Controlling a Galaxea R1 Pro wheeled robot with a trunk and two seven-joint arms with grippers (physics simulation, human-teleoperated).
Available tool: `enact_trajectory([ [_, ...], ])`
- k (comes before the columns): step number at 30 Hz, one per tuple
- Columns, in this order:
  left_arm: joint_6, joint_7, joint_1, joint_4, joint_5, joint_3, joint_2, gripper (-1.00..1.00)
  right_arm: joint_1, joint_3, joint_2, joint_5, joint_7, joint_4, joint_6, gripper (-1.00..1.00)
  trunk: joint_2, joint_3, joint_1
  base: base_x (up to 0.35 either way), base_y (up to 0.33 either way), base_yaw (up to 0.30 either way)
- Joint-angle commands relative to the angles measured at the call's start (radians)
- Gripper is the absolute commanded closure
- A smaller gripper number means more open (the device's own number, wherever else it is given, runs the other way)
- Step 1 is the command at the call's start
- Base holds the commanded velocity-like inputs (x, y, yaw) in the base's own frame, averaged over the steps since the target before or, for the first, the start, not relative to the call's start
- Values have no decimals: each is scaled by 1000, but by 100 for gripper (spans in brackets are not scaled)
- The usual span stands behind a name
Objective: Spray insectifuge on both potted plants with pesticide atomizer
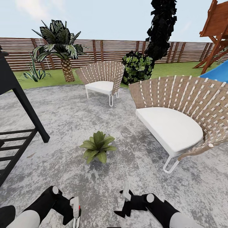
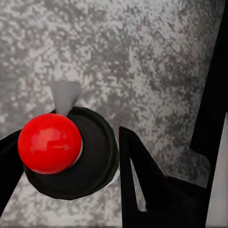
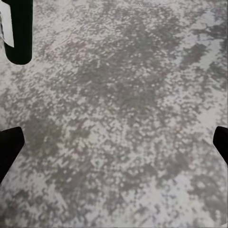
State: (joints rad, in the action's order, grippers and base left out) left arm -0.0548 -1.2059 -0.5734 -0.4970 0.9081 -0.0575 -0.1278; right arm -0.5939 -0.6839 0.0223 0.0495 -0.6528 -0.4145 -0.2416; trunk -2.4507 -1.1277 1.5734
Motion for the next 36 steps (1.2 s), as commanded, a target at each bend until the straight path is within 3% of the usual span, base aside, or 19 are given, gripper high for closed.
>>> enact_trajectory([
  [1,-6,-5,0,-2,10,-6,1,100,-1,-2,0,6,-2,-9,-2,-100,0,-1,0,0,0,0],
  [7,-11,-5,0,-4,11,-5,2,100,-1,-3,-6,6,-8,-24,5,-100,0,-1,0,0,0,0],
  [10,-14,-2,0,-4,12,-5,15,100,-1,-3,-7,6,-8,-42,6,-100,0,-1,0,0,0,0],
  [11,-15,-1,0,-5,12,-5,20,100,-1,-3,-7,5,-8,-49,6,100,0,-1,0,0,0,0],
  [13,-15,0,0,-15,12,-1,39,100,-1,-4,-10,6,-14,-65,7,100,0,-1,0,0,0,0],
  [15,-16,2,0,-47,11,38,59,100,-1,-5,-20,6,-48,-83,8,100,0,-1,0,0,0,0],
  [18,-17,3,0,-65,11,53,81,100,-1,-5,-33,6,-58,-88,8,100,0,-1,0,0,0,0],
  [29,-22,4,0,-70,10,56,122,100,-1,-5,-70,6,-61,-89,7,100,0,-1,0,0,0,0],
  [36,-46,3,0,-76,5,56,153,100,-1,-5,-76,7,-61,-89,7,100,0,-1,0,0,0,0],
])
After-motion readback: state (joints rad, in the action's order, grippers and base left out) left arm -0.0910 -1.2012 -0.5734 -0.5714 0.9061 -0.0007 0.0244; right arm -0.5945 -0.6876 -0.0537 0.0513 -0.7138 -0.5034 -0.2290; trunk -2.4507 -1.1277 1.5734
